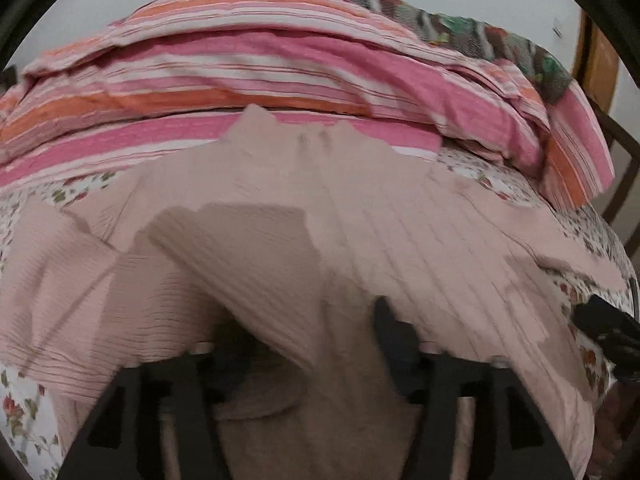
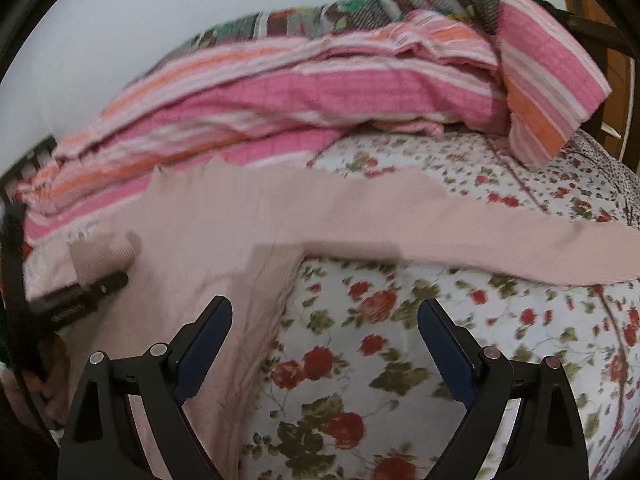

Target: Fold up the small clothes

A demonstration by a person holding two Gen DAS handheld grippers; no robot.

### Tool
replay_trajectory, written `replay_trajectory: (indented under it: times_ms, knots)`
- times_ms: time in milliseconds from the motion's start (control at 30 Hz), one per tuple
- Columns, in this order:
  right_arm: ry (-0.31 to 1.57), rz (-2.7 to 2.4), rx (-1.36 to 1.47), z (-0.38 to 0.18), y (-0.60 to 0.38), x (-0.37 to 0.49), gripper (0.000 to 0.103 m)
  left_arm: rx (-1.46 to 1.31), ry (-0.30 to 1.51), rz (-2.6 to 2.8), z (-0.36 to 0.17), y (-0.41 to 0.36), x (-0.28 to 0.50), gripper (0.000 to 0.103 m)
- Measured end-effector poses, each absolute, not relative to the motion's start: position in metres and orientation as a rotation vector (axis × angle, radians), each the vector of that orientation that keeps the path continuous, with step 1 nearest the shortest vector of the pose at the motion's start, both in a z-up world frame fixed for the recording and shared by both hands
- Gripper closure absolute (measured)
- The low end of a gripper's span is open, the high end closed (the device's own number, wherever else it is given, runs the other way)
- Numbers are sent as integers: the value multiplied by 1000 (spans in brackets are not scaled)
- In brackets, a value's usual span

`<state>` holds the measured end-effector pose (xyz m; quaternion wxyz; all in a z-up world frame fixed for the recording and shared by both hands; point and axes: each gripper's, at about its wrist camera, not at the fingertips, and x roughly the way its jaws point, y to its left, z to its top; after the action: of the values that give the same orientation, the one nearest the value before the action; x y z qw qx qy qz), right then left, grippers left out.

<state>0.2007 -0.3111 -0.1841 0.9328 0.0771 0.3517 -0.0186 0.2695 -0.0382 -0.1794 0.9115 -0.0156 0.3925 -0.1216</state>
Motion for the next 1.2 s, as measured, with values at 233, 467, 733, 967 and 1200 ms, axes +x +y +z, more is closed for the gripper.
replay_trajectory:
  times_ms: [233,467,733,967,1200]
  knots:
    - [751,-68,78,-200,-292,208,10,53,808,-229,-175,-55,267,25]
    - [753,-90,50,-202,-287,206,10,57,814,-223,-176,-54,268,22]
    - [752,-91,46,-202,-286,205,10,56,811,-216,-176,-56,269,21]
    - [751,-94,42,-202,-285,204,10,54,812,-217,-177,-56,269,20]
    - [749,-95,37,-202,-285,203,9,53,813,-217,-177,-56,269,19]
